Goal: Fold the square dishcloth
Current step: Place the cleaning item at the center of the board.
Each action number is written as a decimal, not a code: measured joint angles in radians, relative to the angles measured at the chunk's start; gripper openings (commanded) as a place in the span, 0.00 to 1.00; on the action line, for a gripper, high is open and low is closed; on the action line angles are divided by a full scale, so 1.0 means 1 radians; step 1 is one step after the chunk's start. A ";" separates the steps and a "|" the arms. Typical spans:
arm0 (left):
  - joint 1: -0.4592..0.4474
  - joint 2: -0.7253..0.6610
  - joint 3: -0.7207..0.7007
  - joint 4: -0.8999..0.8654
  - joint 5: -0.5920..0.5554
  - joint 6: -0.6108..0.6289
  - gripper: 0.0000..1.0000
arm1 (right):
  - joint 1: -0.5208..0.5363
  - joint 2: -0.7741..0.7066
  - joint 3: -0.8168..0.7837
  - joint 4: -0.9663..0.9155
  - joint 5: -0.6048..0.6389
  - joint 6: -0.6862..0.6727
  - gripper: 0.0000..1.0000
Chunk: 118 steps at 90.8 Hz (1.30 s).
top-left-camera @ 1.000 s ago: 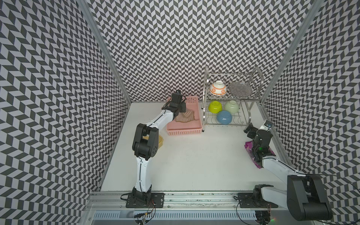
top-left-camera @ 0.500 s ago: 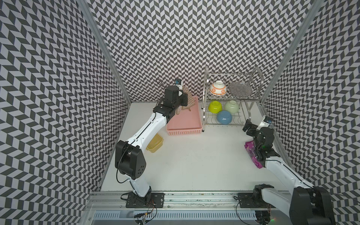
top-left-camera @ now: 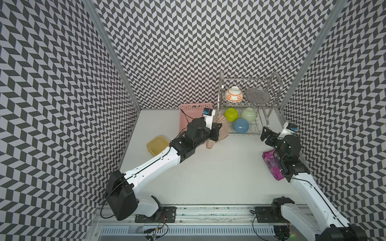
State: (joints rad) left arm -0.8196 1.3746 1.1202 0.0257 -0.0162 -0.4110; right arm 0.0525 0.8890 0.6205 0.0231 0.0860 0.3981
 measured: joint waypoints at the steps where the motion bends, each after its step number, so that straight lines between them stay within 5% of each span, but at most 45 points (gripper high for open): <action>1: -0.008 -0.006 -0.016 0.011 -0.001 -0.011 0.00 | 0.000 -0.003 0.002 -0.007 -0.002 0.002 1.00; 34: -0.224 -0.072 -0.351 0.290 -0.095 -0.286 0.00 | 0.034 -0.027 0.058 -0.250 -0.113 -0.005 0.98; 53: -0.221 -0.076 -0.569 0.379 -0.176 -0.422 0.08 | 0.130 0.051 0.061 -0.316 -0.117 -0.029 0.98; 94: -0.148 -0.156 -0.774 0.369 -0.351 -0.480 0.59 | 0.451 0.253 0.016 -0.275 -0.091 -0.035 0.93; 118: -0.067 -0.268 -0.806 0.216 -0.382 -0.478 0.60 | 0.694 0.257 -0.040 -0.241 -0.035 -0.036 0.80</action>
State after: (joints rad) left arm -0.8864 1.1069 0.3138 0.2420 -0.3981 -0.8894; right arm 0.7467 1.1465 0.5804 -0.2184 0.0513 0.3618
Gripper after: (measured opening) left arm 0.611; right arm 0.839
